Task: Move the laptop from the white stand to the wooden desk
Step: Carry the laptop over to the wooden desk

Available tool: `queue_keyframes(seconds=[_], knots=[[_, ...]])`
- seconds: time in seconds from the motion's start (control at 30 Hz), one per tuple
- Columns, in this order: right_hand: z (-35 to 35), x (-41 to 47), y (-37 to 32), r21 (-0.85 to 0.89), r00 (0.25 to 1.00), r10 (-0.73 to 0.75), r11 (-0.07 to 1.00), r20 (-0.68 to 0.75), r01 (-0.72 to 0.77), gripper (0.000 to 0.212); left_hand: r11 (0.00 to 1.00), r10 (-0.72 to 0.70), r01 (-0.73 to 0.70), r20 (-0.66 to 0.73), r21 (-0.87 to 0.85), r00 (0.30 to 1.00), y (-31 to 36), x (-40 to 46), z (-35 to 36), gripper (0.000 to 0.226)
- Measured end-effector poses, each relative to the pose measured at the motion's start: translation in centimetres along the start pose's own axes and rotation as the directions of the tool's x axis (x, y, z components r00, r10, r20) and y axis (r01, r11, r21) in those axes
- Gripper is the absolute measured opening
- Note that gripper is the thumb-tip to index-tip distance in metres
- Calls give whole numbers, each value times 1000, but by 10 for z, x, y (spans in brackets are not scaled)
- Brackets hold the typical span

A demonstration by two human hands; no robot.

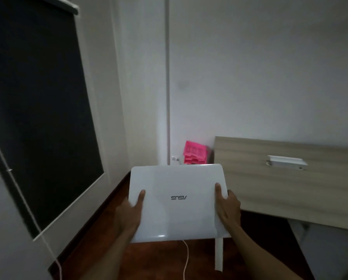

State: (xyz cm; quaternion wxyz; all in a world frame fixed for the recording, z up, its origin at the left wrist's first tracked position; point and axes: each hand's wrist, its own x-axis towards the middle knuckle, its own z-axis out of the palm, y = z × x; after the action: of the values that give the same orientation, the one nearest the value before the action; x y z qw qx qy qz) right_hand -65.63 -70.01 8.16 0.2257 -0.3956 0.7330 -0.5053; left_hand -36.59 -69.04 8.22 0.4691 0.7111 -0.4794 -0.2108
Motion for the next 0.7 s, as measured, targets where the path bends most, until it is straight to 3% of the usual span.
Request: queue_keyframes(seconds=[0.2,0.33,0.43,0.7], knots=[[-12,97,27,-29,990,58,998,-127,-62,71,996,93,-91,141,-22,986,33,60,117,70],[-19,151,33,-40,974,92,994,-207,-103,66,986,124,-141,179,89,976,50,101,186,78],[-24,193,43,-66,969,106,990,-225,-124,66,972,127,-164,210,166,969,66,131,237,87],[-22,327,92,-106,969,104,986,-226,-131,71,971,122,-176,296,162,947,91,186,375,89]])
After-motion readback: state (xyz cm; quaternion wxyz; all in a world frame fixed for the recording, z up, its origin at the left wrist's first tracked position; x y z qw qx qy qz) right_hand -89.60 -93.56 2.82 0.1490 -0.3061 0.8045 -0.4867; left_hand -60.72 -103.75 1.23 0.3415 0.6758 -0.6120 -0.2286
